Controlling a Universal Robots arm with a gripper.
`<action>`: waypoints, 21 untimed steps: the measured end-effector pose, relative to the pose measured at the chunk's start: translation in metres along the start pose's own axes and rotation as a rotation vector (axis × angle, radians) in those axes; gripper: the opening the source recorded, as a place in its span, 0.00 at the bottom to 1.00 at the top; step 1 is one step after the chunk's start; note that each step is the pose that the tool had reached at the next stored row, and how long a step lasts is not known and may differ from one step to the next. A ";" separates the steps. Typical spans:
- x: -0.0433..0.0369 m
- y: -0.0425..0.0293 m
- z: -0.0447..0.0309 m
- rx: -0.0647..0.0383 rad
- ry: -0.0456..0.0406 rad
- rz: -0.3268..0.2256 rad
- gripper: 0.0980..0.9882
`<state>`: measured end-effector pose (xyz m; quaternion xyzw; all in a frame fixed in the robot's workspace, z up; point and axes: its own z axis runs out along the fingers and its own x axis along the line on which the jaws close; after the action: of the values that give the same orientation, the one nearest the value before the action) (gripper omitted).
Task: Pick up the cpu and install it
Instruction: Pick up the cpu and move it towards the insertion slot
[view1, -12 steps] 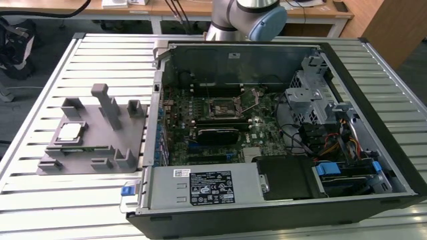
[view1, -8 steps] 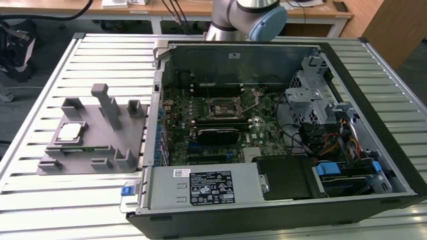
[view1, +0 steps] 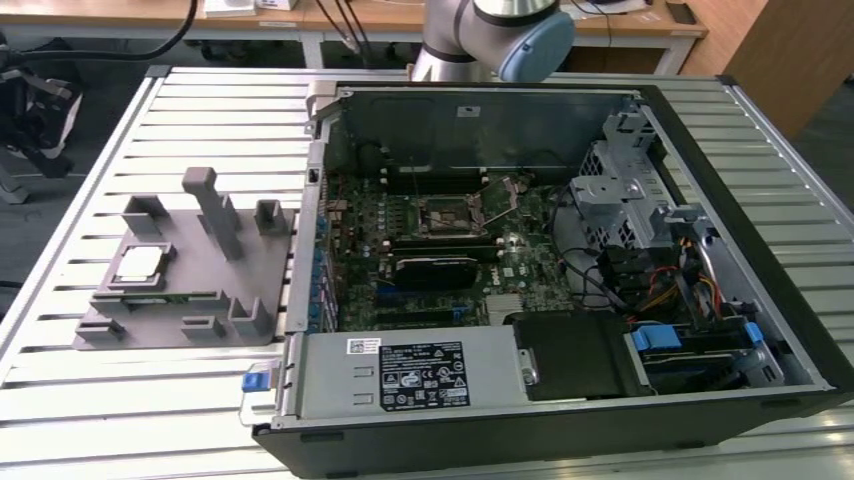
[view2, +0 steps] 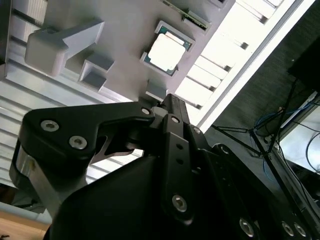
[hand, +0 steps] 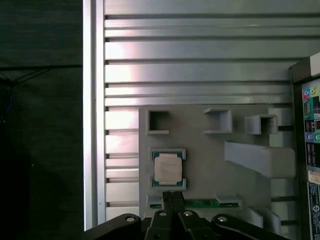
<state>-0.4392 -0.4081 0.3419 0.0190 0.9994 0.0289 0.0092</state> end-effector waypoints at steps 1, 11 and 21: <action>-0.0013 0.0000 0.0017 0.000 0.0019 -0.001 0.02; -0.0032 -0.0027 0.0170 0.000 0.0279 -0.029 0.48; -0.0031 -0.0054 0.0303 0.000 0.0317 -0.038 0.68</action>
<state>-0.4357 -0.4118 0.3115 -0.0005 0.9996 0.0289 -0.0061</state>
